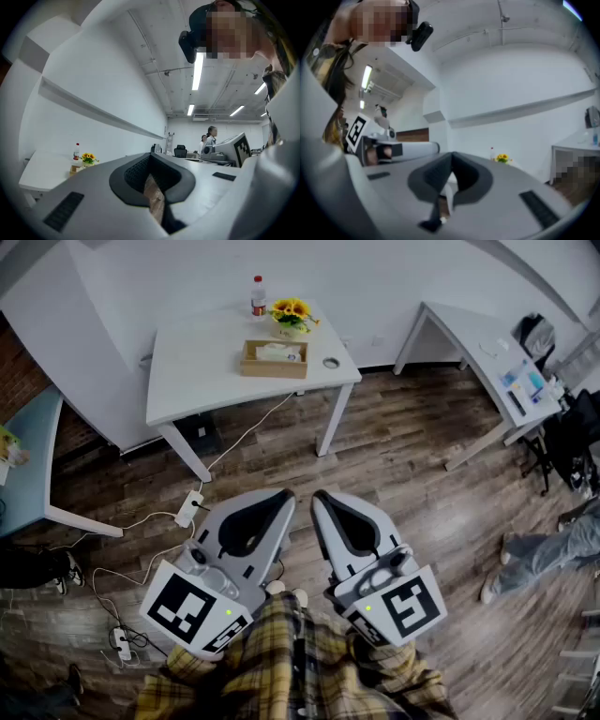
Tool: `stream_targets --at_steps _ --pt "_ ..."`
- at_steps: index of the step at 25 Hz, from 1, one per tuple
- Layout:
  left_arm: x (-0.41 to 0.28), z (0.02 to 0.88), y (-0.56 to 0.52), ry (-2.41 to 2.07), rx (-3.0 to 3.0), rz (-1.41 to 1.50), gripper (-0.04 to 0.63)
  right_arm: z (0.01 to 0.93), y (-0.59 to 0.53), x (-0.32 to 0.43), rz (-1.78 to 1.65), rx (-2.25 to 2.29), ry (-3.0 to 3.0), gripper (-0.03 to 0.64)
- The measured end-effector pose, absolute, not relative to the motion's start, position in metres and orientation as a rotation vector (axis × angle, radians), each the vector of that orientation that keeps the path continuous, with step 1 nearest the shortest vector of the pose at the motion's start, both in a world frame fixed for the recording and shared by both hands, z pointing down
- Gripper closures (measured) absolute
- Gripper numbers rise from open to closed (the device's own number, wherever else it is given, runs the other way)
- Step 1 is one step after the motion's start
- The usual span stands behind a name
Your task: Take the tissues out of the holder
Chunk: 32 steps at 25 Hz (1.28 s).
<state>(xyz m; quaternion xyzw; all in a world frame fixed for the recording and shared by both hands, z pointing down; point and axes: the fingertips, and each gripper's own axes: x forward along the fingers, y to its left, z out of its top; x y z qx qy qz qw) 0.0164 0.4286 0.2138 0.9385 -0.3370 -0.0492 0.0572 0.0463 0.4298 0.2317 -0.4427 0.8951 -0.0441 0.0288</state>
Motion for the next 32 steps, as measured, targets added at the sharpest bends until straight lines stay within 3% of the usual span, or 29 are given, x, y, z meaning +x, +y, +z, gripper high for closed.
stream_targets --at_steps 22,32 --pt "-0.013 0.218 0.443 -1.242 2.752 -0.187 0.577 0.248 0.448 0.101 -0.221 -1.430 2.733 0.607" --pt "-0.042 0.232 0.428 -1.315 2.706 -0.182 0.578 0.272 0.424 0.067 -0.283 -1.331 2.831 0.607"
